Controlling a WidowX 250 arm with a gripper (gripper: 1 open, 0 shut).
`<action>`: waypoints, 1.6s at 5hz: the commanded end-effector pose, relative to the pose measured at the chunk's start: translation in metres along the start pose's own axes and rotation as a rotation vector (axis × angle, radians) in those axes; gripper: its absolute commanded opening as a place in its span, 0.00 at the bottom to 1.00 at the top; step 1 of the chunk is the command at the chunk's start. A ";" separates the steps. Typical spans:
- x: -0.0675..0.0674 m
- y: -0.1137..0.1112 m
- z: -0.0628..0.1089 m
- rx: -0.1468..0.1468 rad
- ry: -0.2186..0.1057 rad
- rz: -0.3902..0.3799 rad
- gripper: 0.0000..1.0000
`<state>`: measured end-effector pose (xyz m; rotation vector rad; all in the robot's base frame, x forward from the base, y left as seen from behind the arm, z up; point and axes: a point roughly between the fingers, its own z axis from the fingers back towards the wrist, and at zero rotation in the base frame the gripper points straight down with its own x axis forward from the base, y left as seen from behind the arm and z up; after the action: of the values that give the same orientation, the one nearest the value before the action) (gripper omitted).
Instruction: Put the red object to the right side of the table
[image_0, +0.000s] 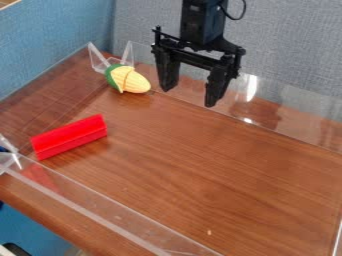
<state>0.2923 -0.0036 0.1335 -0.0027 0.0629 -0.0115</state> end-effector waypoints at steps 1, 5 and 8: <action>-0.006 -0.008 -0.005 -0.001 0.017 0.003 1.00; -0.063 0.116 -0.032 -0.015 -0.005 0.181 1.00; -0.046 0.134 -0.042 -0.021 -0.015 0.171 1.00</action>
<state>0.2364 0.1273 0.0829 -0.0378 0.0941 0.1642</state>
